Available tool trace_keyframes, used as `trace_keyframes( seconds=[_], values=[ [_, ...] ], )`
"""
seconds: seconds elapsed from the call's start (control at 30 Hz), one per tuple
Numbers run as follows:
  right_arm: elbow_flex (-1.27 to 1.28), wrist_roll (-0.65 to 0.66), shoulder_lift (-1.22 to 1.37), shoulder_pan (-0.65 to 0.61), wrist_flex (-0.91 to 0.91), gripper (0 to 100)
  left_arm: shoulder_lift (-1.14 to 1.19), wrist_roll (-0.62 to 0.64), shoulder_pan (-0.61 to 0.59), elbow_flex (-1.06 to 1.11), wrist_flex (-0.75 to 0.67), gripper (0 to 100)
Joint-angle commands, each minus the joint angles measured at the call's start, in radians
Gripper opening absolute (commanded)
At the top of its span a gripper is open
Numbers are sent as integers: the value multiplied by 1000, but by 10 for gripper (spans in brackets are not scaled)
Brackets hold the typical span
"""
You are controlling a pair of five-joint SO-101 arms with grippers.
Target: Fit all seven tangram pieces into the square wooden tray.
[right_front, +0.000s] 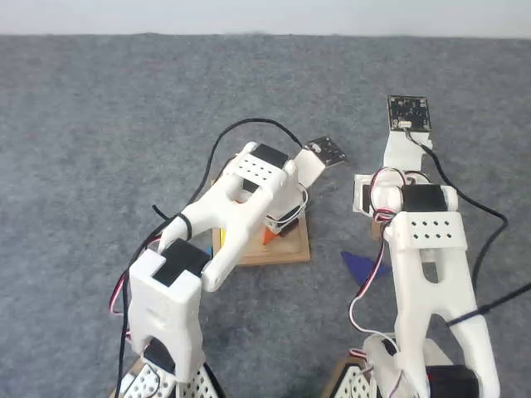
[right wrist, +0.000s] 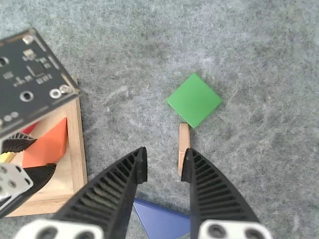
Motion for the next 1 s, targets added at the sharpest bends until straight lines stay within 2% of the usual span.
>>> trace_keyframes(
  seconds=[0.0,0.4,0.7,0.87,0.97],
  values=[
    [-6,14,-48,10,-19,122,-83,25,-2,58,-63,76],
    [-6,14,-48,10,-19,122,-210,55,2,137,-64,76],
    [-6,14,-48,12,-19,122,-295,60,100,257,-117,76],
    [-11,12,-50,45,-19,122,-316,97,5,248,-172,78],
    [-12,12,-50,50,-19,122,-305,81,-57,251,-210,126]
  ],
)
